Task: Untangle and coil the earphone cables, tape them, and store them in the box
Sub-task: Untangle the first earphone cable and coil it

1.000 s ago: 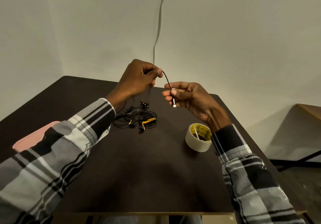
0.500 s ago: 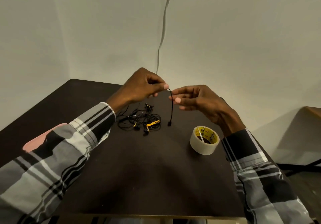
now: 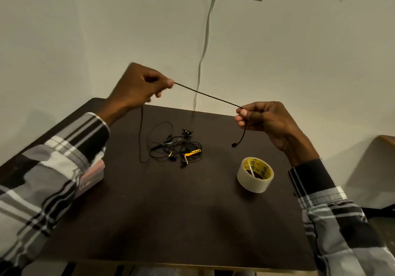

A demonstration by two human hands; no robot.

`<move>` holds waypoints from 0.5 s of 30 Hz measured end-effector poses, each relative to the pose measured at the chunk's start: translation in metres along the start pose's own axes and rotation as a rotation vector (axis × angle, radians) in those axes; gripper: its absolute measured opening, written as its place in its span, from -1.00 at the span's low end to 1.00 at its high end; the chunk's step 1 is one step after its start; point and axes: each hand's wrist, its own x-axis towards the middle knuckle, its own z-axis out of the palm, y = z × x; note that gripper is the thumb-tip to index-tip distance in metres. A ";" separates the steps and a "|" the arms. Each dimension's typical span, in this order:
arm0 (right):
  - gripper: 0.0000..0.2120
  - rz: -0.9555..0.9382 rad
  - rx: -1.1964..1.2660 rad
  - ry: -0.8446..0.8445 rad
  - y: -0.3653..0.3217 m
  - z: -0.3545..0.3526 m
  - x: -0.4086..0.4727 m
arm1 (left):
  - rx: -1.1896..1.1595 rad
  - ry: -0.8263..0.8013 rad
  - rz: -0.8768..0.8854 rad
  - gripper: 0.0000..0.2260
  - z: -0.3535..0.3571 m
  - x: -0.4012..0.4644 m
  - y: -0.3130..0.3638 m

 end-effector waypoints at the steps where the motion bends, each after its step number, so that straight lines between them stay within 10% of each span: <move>1: -0.89 0.013 0.010 -0.004 0.002 -0.001 -0.001 | -0.014 0.049 -0.008 -0.79 -0.009 0.002 -0.002; 15: -0.72 -0.157 -0.077 -0.136 -0.026 0.053 -0.006 | -0.056 -0.195 0.077 -0.82 0.044 -0.001 0.029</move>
